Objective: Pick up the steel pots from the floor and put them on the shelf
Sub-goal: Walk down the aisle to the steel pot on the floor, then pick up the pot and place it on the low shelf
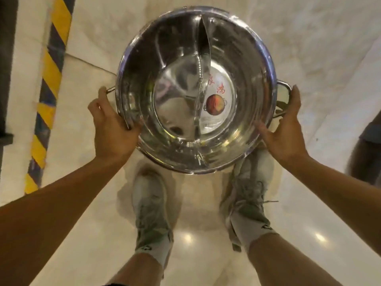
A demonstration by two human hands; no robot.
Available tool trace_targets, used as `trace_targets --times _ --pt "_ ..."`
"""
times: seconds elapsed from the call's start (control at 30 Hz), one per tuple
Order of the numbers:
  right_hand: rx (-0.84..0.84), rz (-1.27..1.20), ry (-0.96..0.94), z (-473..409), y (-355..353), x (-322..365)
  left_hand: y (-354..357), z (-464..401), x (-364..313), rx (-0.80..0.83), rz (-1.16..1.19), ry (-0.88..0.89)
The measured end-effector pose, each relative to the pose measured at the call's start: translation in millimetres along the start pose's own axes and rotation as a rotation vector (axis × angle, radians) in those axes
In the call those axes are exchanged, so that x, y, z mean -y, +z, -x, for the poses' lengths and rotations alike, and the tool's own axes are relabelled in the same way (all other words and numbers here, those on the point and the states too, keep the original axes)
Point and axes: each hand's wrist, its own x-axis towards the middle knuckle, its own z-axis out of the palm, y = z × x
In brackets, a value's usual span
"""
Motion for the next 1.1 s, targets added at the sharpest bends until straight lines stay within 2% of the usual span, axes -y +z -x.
trace_targets --times 0.2,0.4,0.57,0.73,0.83,0.9,1.1 --pt "-0.078 -0.078 -0.003 -6.6 -3.6 -5.5 -2.4 4.9 8.9 -0.022 0.036 0.0" --pt "-0.052 -0.141 -0.021 40.1 -59.3 41.1 -77.7 46.0 -16.1 -0.03 0.113 0.031" --pt "-0.076 -0.172 -0.126 109.6 -146.7 144.0 -209.4 90.7 -81.2 -0.122 0.164 0.107" --pt "-0.116 -0.147 -0.177 197.9 -265.3 271.9 -366.4 153.5 -178.8 -0.258 0.25 0.197" --pt "-0.159 -0.151 -0.27 251.2 -330.9 351.2 -471.0 197.0 -232.6 -0.281 0.291 0.257" --pt "-0.174 -0.134 -0.316 290.4 -371.9 394.4 -530.1 230.1 -255.1 -0.261 0.317 0.215" --pt "-0.182 -0.087 -0.484 363.3 -456.9 476.6 -640.8 291.9 -296.6 -0.35 0.382 0.266"
